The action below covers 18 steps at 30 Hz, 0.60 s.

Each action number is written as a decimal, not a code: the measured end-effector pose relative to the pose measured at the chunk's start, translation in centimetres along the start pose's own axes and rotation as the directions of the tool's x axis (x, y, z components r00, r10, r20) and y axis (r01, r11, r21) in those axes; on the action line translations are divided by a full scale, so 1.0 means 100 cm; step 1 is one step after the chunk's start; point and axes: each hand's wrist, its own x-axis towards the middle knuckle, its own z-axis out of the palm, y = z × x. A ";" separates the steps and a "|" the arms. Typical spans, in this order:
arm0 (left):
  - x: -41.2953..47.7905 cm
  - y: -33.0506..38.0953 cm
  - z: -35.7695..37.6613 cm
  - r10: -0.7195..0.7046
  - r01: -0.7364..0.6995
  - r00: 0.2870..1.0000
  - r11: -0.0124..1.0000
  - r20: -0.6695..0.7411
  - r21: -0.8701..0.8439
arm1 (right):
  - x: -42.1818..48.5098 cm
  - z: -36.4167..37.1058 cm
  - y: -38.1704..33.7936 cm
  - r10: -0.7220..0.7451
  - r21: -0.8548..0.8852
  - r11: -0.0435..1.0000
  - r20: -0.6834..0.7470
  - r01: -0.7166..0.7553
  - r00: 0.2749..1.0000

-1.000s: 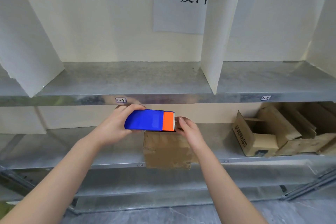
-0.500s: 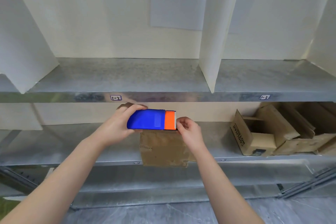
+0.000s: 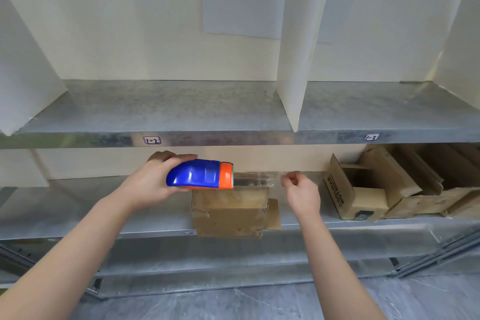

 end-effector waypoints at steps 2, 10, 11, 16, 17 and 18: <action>0.006 0.003 0.003 -0.012 0.011 0.999 1.000 0.032 0.013 | 0.001 0.002 -0.001 -0.030 -0.061 0.998 -0.023 0.028 0.999; 0.034 0.006 0.019 -0.146 0.117 0.973 0.980 0.179 0.163 | 0.015 0.012 0.006 -0.040 -0.109 0.993 0.037 0.044 0.999; 0.038 0.007 0.022 -0.160 0.124 0.964 0.977 0.210 0.175 | 0.017 0.013 0.008 -0.035 -0.111 0.993 0.047 0.040 0.998; 0.058 0.004 0.030 -0.223 0.150 0.918 0.961 0.329 0.232 | 0.030 0.020 0.020 -0.023 -0.106 0.994 0.091 0.033 0.996; 0.061 0.005 0.030 -0.232 0.158 0.912 0.960 0.338 0.230 | 0.033 0.022 0.025 -0.011 -0.112 0.993 0.104 0.023 0.995; 0.064 0.005 0.031 -0.233 0.161 0.911 0.960 0.340 0.227 | 0.035 0.025 0.031 -0.002 -0.122 0.992 0.120 0.017 0.993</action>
